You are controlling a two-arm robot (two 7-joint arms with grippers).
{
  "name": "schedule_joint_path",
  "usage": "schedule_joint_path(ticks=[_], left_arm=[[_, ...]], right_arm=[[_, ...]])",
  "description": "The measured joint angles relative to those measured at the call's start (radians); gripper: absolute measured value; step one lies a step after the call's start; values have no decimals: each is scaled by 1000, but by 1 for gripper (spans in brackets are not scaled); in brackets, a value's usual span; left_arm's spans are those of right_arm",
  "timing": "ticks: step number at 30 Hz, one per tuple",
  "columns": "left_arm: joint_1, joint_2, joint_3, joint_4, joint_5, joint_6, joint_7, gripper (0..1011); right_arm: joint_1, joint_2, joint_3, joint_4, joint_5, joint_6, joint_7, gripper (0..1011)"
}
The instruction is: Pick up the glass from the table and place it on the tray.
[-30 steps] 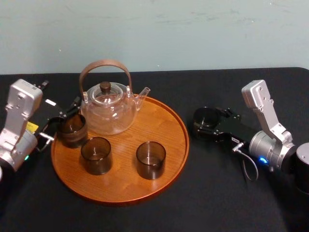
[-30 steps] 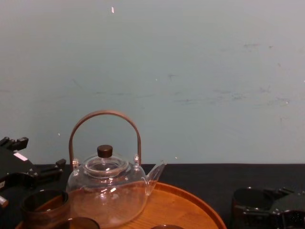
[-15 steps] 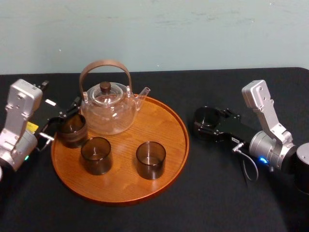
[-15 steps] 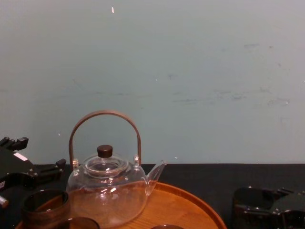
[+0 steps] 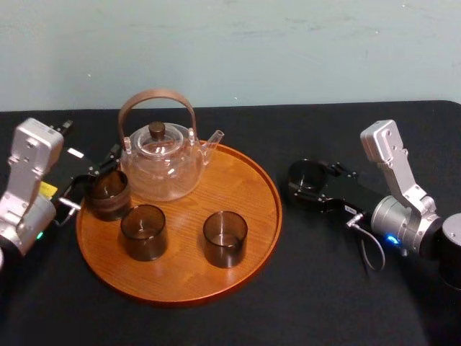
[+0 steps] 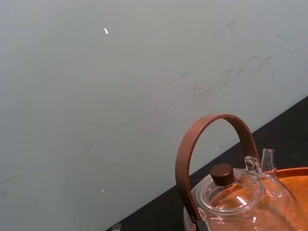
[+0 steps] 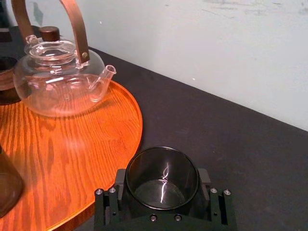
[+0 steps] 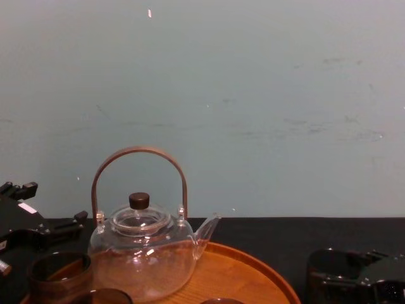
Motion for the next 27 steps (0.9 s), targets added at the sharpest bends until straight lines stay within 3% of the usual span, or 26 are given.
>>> schedule_joint_path(ticks=[6, 27], left_arm=[[0, 0, 0, 0, 0, 0, 0, 1001], [0, 0, 0, 0, 0, 0, 0, 1001]], right_arm=[[-5, 8, -1, -19, -7, -13, -2, 900], [-69, 57, 4, -203, 0, -30, 13, 900]])
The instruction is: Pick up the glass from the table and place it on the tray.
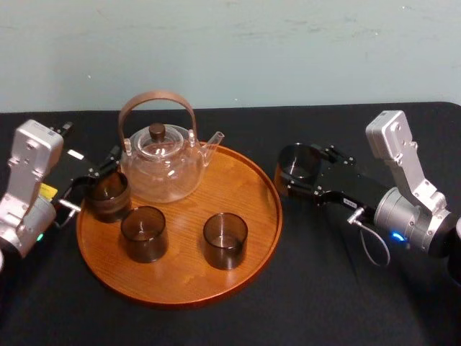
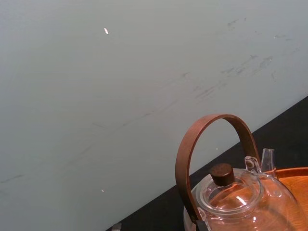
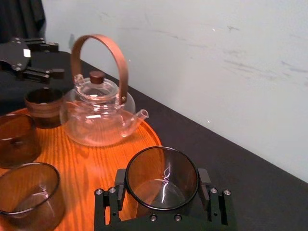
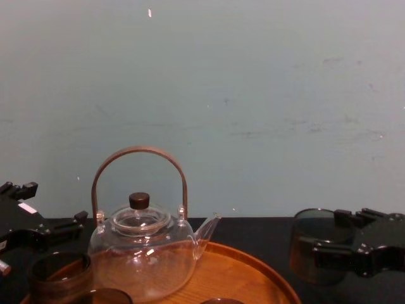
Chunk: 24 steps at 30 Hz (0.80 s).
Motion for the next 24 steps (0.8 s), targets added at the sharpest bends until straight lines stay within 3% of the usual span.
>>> schedule_joint_path(ticks=[11, 24], left_arm=[[0, 0, 0, 0, 0, 0, 0, 1001], [0, 0, 0, 0, 0, 0, 0, 1001]], right_arm=[[13, -4, -32, -19, 0, -7, 17, 900], [84, -54, -88, 66, -39, -7, 13, 900]])
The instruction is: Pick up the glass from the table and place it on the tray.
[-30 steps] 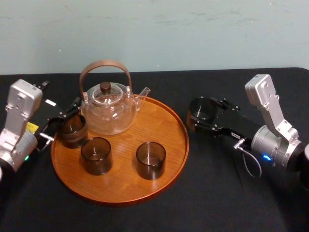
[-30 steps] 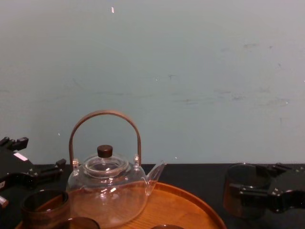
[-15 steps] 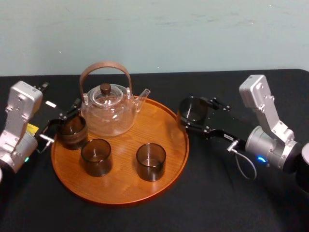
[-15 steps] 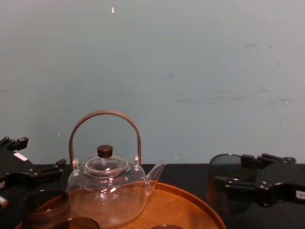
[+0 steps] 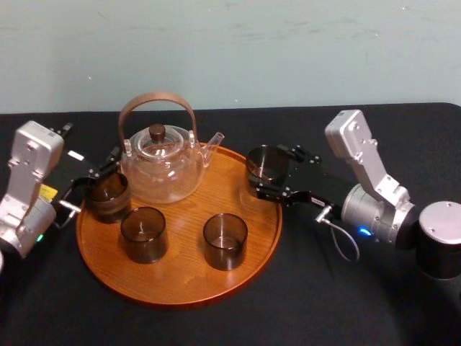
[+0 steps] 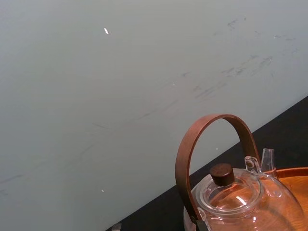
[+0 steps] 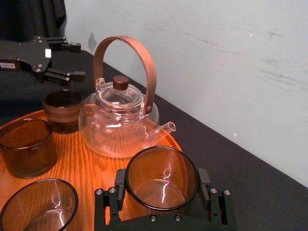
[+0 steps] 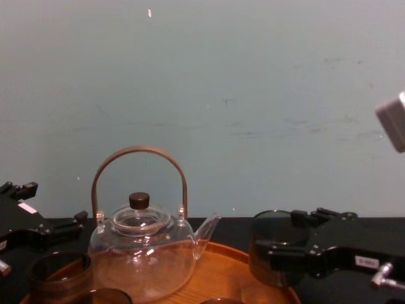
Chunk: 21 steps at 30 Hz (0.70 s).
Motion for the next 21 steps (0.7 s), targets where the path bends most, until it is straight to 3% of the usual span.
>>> schedule_joint_path(ticks=[21], left_arm=[[0, 0, 0, 0, 0, 0, 0, 1001]], right_arm=[[56, -60, -42, 124, -42, -27, 5, 900]])
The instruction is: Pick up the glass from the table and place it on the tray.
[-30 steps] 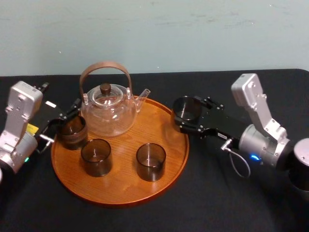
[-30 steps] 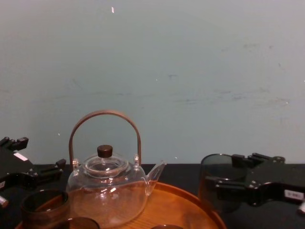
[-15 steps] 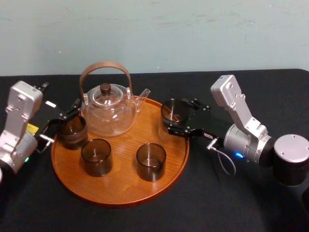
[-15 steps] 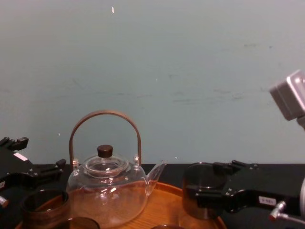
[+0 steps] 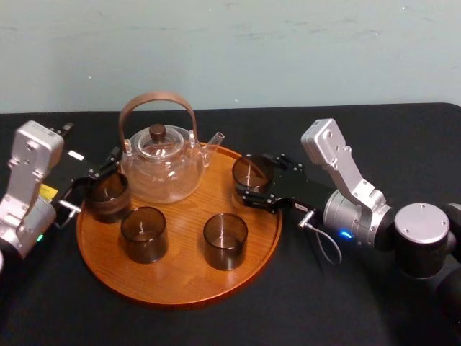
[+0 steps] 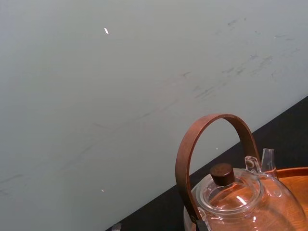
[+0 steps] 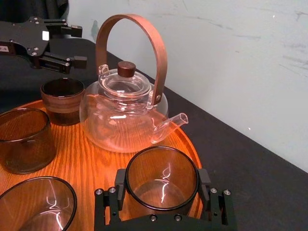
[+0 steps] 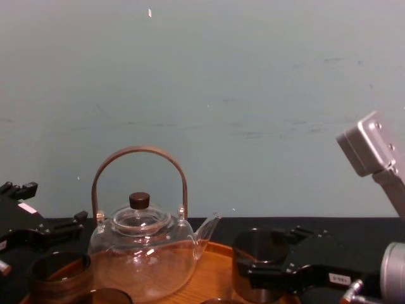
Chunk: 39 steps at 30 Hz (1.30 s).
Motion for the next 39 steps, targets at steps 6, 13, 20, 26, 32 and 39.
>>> schedule_joint_path(ticks=[6, 13, 20, 26, 32, 39], left_arm=[[0, 0, 0, 0, 0, 0, 0, 1001], [0, 0, 0, 0, 0, 0, 0, 1001], [0, 0, 0, 0, 0, 0, 0, 1001], [0, 0, 0, 0, 0, 0, 0, 1001], [0, 0, 0, 0, 0, 0, 0, 1001], [0, 0, 0, 0, 0, 0, 0, 1001]], right_arm=[[2, -4, -1, 6, -3, -1, -1, 900], [2, -4, -1, 6, -3, -1, -1, 900], [2, -3, 0, 4, -2, -1, -1, 1002], [1, -3, 0, 4, -2, -1, 0, 1002], [-6, 3, 12, -13, 10, -8, 5, 1002], [-32, 28, 40, -81, 38, -19, 10, 1002]])
